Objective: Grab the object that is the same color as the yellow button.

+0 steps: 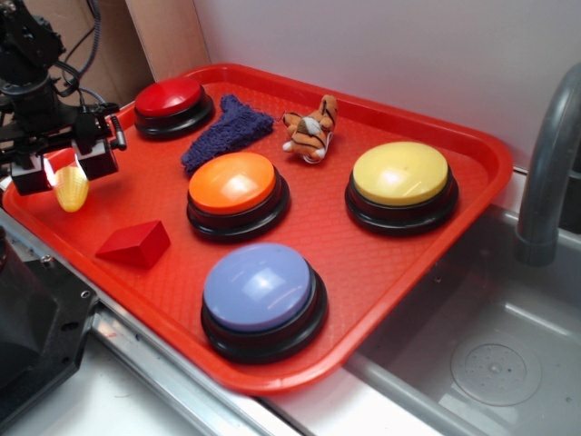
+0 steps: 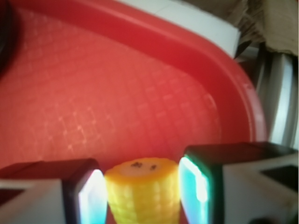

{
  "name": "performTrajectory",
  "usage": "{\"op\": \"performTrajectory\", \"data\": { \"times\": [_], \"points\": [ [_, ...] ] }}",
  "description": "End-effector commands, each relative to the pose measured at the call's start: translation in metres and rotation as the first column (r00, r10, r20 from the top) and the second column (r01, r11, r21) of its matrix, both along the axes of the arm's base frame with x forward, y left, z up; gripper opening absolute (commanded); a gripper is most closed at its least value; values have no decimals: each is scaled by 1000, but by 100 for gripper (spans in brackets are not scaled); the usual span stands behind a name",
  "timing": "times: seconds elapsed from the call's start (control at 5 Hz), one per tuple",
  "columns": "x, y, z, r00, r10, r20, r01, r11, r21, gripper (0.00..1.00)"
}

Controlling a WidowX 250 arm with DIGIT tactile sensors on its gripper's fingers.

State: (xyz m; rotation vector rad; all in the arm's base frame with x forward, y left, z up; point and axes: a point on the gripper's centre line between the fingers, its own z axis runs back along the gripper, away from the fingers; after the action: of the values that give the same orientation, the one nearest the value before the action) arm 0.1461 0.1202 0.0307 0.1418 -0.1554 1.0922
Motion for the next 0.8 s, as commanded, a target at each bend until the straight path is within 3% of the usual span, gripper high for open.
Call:
{"op": "performTrajectory", "data": {
  "times": [0.0,0.2,0.4,0.6],
  "points": [
    [49,-65,87,889,-453,68,456,889,-42,0],
    [45,-99,136,749,-659,67,662,749,-28,0],
    [30,-121,168,564,-824,49,826,562,-42,0],
    [1,-127,192,386,-922,31,921,387,40,0]
  ]
}}
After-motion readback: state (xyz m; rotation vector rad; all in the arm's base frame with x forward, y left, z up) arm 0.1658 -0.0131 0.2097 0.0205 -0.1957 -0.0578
